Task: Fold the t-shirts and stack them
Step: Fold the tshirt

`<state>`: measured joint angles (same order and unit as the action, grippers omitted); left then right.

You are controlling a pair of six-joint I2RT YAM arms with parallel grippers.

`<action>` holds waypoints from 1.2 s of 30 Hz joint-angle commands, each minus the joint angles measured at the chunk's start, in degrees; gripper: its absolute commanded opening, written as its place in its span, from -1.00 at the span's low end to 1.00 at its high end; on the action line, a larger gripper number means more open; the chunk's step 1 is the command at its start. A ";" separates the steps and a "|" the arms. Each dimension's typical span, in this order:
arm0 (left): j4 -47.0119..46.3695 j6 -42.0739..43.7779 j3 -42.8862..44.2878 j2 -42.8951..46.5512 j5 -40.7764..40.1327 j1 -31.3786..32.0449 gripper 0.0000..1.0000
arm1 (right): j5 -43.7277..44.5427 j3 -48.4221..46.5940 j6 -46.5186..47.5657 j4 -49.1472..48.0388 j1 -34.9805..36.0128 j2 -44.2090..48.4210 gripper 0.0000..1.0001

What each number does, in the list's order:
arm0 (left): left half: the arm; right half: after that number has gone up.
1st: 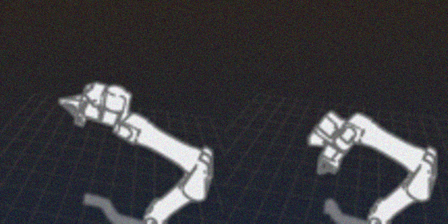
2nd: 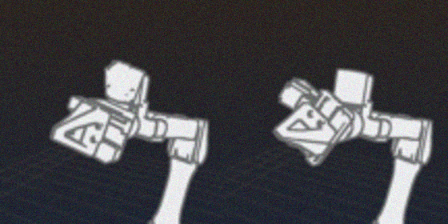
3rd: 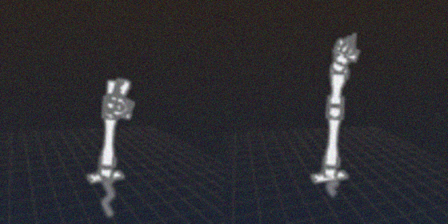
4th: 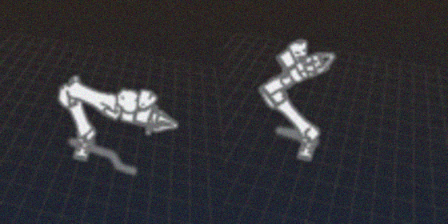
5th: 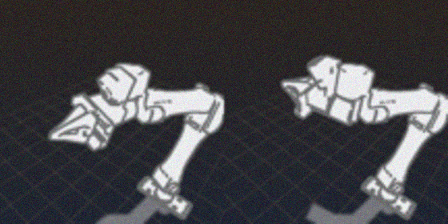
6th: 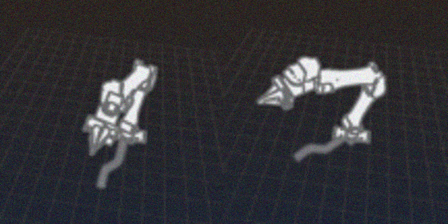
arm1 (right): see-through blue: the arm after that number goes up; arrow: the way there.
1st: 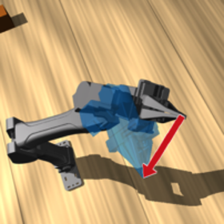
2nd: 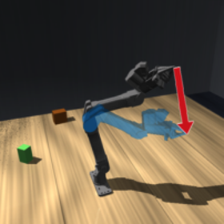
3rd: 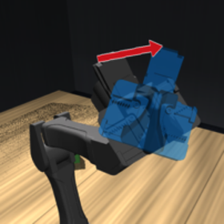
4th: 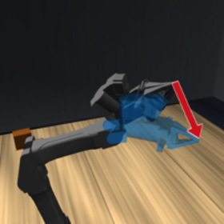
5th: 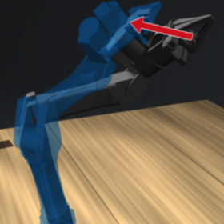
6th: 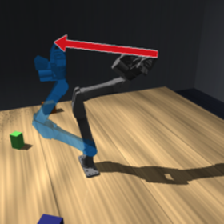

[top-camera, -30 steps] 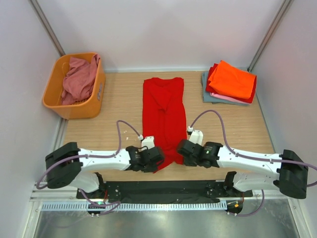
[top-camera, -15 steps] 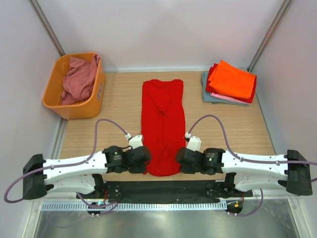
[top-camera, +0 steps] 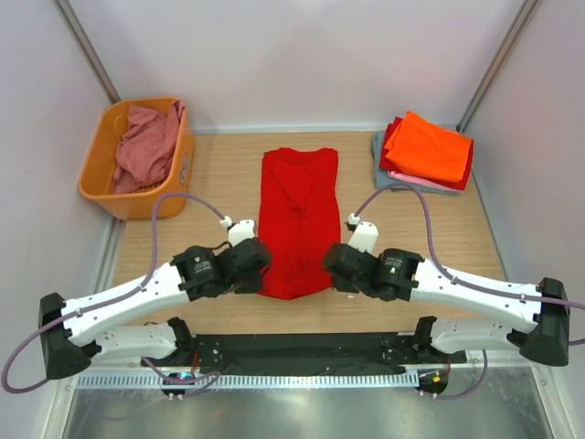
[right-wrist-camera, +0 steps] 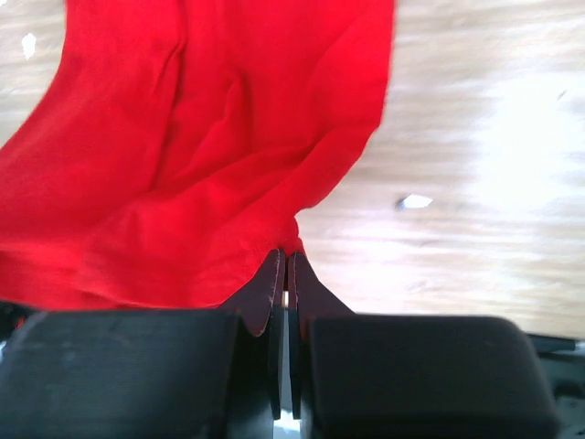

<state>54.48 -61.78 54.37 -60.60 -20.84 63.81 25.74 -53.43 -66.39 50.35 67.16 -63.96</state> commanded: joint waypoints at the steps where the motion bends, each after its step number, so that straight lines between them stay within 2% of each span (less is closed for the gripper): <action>1: -1.29 8.24 3.02 -1.89 2.10 -5.88 -1.00 | 0.47 -2.91 6.61 -2.08 -5.53 -1.69 -0.97; 7: -3.94 15.72 8.28 -8.74 7.92 -15.98 -1.00 | -1.13 -8.69 15.67 -3.94 -13.71 -7.13 -0.98; 15: -5.61 23.36 17.25 -18.76 13.45 -24.42 -1.00 | -4.81 -12.75 22.97 -7.01 -21.97 -13.11 -0.97; 19: -6.31 25.21 19.98 -23.85 16.70 -26.98 -1.00 | -7.18 -14.51 25.87 -8.59 -25.14 -15.75 -0.97; 30: -5.61 28.82 28.06 -34.57 17.50 -33.04 -1.00 | -11.40 -19.87 32.72 -10.79 -32.69 -24.27 -0.98; 36: -5.00 29.96 32.98 -40.47 19.34 -35.50 -1.00 | -13.34 -23.46 34.75 -11.68 -34.55 -29.37 -0.97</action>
<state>49.60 -33.87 83.99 -99.24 -3.31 29.67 13.47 -73.01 -34.50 40.40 33.39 -91.57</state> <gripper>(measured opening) 0.008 0.051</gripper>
